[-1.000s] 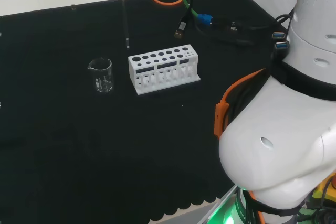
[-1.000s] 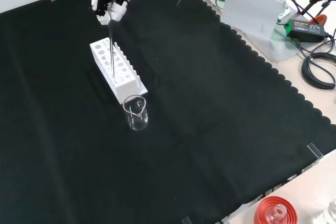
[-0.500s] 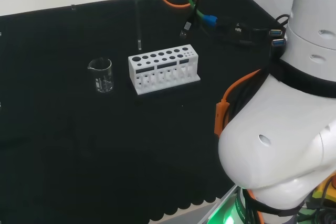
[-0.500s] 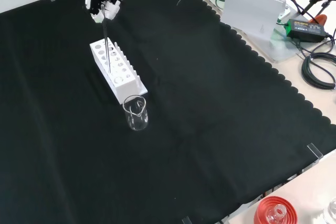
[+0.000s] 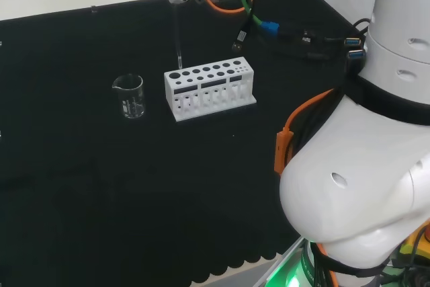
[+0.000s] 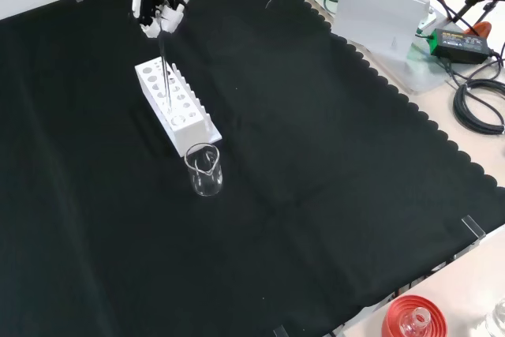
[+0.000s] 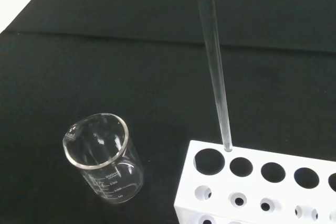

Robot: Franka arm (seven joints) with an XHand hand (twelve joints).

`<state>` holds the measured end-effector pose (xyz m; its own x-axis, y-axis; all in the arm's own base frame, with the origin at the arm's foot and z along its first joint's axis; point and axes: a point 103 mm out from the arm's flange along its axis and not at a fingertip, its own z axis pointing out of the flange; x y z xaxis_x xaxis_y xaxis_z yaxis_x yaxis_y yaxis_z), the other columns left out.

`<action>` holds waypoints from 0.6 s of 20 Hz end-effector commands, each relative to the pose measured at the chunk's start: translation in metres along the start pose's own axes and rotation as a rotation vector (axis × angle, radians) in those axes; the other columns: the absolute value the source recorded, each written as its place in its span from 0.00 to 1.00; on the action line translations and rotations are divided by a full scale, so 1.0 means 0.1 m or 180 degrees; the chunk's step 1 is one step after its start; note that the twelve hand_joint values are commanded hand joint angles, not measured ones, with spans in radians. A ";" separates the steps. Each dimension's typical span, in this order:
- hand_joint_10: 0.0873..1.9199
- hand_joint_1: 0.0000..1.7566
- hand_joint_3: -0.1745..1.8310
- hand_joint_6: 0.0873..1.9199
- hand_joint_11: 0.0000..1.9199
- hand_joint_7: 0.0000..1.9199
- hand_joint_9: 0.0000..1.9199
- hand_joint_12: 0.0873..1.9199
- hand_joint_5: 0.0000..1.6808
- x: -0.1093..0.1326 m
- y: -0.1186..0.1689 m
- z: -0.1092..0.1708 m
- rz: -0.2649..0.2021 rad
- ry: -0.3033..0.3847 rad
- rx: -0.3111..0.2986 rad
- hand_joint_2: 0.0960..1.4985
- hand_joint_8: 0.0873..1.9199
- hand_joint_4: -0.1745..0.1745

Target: Put the glass rod back on the white test tube rack.

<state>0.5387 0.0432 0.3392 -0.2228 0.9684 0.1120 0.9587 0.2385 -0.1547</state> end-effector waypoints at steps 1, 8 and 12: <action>0.09 0.68 0.00 0.37 0.83 0.86 0.93 0.38 0.68 0.06 0.01 0.02 -0.0025 -0.0013 0.0012 0.73 0.16 0.00; 0.09 0.68 0.00 0.37 0.83 0.86 0.92 0.38 0.68 0.14 0.03 0.07 -0.0052 -0.0009 0.0044 0.73 0.16 0.00; 0.09 0.68 0.00 0.37 0.83 0.86 0.93 0.38 0.68 0.16 0.05 0.14 -0.0053 -0.0019 0.0080 0.73 0.16 0.00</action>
<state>0.5378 0.0580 0.3308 -0.2384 0.9648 0.1112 0.9519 0.2548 -0.1701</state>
